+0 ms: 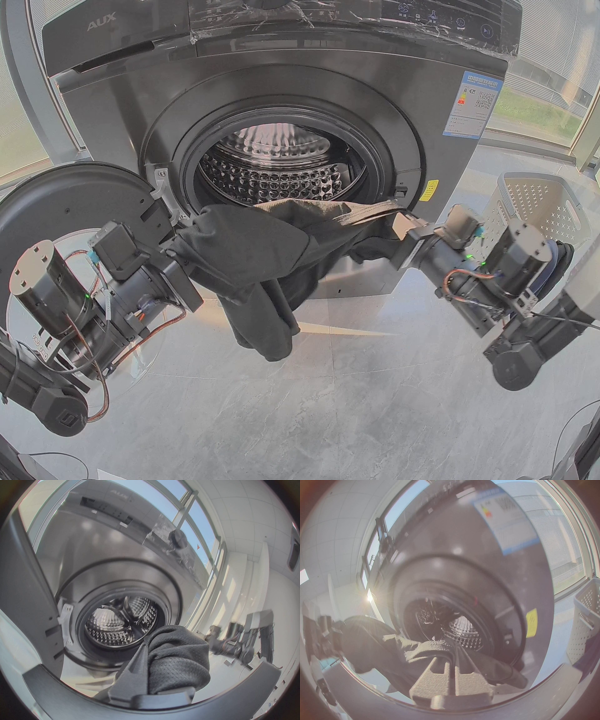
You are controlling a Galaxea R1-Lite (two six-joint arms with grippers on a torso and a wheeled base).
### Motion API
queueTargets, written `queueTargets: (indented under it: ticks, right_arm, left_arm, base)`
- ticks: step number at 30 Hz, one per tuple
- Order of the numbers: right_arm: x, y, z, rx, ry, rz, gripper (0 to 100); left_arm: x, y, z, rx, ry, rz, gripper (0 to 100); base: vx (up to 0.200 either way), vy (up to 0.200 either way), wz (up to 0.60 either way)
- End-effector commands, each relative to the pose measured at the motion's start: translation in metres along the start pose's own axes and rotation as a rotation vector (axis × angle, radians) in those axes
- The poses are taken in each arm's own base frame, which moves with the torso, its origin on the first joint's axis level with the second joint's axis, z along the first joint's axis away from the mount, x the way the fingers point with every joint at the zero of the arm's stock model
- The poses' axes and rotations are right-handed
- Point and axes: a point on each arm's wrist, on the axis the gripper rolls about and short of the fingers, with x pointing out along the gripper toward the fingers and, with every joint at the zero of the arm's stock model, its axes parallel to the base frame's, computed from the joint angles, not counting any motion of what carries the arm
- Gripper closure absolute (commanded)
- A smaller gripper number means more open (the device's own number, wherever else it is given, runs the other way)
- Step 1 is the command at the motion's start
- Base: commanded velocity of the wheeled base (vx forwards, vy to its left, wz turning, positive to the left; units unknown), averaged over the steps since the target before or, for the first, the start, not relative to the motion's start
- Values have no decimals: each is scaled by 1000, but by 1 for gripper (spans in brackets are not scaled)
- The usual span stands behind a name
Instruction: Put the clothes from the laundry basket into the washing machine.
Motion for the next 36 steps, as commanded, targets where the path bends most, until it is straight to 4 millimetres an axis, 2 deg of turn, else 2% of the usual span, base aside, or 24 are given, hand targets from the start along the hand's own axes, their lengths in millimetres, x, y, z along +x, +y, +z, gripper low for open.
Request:
queueTargets:
  ticks: [1,9,10,11,15,16,18,24,31,36]
  right_arm:
    - [-34,13,54,22,-98,36,100]
    - [-43,32,41,50,-43,122,100]
    - [-43,34,40,54,-40,129,100]
    - [-43,35,40,55,-40,131,100]
    - [-45,44,36,67,-25,155,100]
    - [-44,45,35,69,-23,156,100]
    - [-45,50,30,81,-4,168,100]
    - [-37,49,16,85,23,136,100]
    - [-27,48,6,91,25,87,100]
    - [-21,47,7,92,6,58,100]
  left_arm:
    - [-2,13,-33,-14,128,52,100]
    - [12,28,-66,-38,218,89,100]
    - [12,31,-72,-43,238,98,0]
    - [12,31,-74,-44,244,99,0]
    - [14,41,-110,-78,351,132,0]
    - [15,41,-111,-79,353,132,0]
    - [16,45,-126,-76,376,139,0]
    - [18,43,-139,-72,411,130,0]
    - [8,44,-152,-2,487,118,0]
    - [2,32,-151,15,509,62,0]
  base:
    - [0,0,0]
    - [0,0,0]
    - [0,0,0]
    - [0,0,0]
    - [0,0,0]
    - [0,0,0]
    - [0,0,0]
    - [0,0,0]
    - [0,0,0]
    - [0,0,0]
